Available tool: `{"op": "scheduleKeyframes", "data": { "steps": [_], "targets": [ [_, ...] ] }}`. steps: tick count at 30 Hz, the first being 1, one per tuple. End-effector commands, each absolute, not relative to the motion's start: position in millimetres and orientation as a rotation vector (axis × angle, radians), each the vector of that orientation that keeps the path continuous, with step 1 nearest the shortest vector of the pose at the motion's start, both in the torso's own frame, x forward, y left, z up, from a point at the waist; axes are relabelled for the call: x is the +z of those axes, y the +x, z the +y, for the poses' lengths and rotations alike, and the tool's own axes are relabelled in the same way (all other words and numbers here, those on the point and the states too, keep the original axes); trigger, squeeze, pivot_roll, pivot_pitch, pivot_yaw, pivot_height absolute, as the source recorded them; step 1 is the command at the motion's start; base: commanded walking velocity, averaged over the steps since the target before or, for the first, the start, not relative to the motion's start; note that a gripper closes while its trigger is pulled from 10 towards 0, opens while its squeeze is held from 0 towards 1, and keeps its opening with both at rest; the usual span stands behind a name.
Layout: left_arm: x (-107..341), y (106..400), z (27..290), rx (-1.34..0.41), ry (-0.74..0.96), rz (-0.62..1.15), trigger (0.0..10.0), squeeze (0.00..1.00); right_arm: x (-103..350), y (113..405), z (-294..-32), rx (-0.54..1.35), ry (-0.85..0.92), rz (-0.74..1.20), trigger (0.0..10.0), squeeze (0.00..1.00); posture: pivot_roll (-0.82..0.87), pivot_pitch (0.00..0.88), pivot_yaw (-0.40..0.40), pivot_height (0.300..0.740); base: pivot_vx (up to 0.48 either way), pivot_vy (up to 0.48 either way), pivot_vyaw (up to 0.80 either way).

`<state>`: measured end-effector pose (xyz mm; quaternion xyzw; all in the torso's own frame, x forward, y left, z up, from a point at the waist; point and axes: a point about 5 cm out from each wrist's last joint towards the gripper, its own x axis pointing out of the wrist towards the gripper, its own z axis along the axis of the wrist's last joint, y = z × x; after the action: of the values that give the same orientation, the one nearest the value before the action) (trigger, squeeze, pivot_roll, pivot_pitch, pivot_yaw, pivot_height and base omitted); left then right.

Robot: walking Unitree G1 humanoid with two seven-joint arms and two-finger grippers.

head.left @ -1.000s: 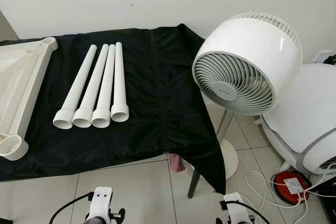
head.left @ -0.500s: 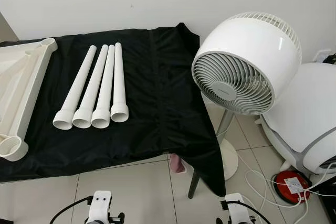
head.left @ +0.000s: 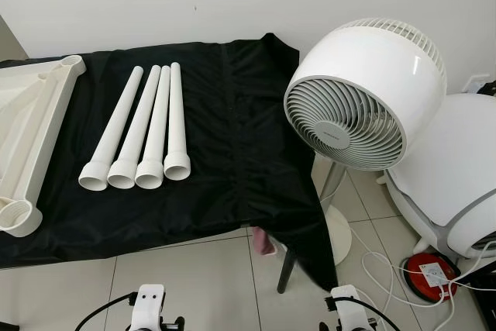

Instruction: Building children table

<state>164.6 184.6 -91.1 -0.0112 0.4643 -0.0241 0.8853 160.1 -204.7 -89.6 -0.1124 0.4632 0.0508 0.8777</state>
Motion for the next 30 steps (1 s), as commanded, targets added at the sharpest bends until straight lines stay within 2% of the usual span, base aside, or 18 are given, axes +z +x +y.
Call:
{"op": "scheduleKeyframes", "data": {
  "steps": [1, 30],
  "targets": [
    [-93.7, 157.8, 192.4, 0.021, -0.001, 0.993, 10.0, 0.00, -94.9, 151.7, -195.9, 0.144, -0.234, 1.009, 10.0, 0.00, -0.08, 0.000, 0.076, 0.740, 0.000, 0.281, 0.00],
    [-89.8, 165.9, 195.5, 0.046, -0.001, 0.963, 10.0, 0.00, -94.4, 152.1, -199.3, 0.158, -0.258, 1.015, 10.0, 0.00, -0.08, 0.000, 0.069, 0.740, 0.000, 0.380, 0.00]
  ]
}}
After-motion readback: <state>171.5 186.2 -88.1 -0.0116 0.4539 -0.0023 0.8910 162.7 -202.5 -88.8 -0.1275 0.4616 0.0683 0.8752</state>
